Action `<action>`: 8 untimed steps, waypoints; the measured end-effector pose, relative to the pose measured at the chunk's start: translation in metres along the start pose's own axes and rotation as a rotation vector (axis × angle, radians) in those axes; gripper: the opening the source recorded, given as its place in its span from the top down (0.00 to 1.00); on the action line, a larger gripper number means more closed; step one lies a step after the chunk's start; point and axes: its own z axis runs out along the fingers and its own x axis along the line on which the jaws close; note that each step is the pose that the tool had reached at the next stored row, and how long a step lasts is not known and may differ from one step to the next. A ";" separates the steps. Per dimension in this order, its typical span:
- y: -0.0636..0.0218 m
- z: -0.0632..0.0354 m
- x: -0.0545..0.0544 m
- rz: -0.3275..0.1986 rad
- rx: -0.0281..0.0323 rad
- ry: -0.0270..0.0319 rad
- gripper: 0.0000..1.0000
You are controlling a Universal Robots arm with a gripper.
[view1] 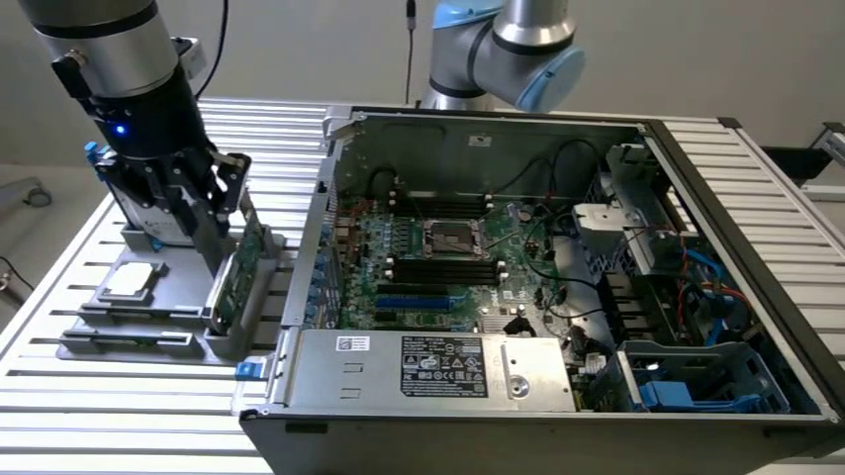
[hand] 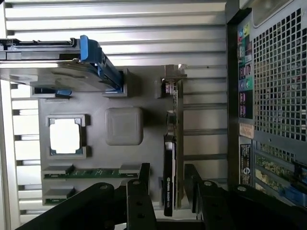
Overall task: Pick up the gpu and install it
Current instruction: 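Pick up the gpu and move the gpu toward the slot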
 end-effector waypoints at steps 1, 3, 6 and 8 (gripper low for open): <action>0.0002 0.0018 0.000 -0.001 0.0006 -0.0008 0.58; 0.0006 0.0054 0.000 -0.004 0.0022 -0.0026 0.58; 0.0012 0.0110 0.000 -0.008 0.0046 -0.0054 0.58; 0.0014 0.0145 0.000 -0.011 0.0068 -0.0072 0.58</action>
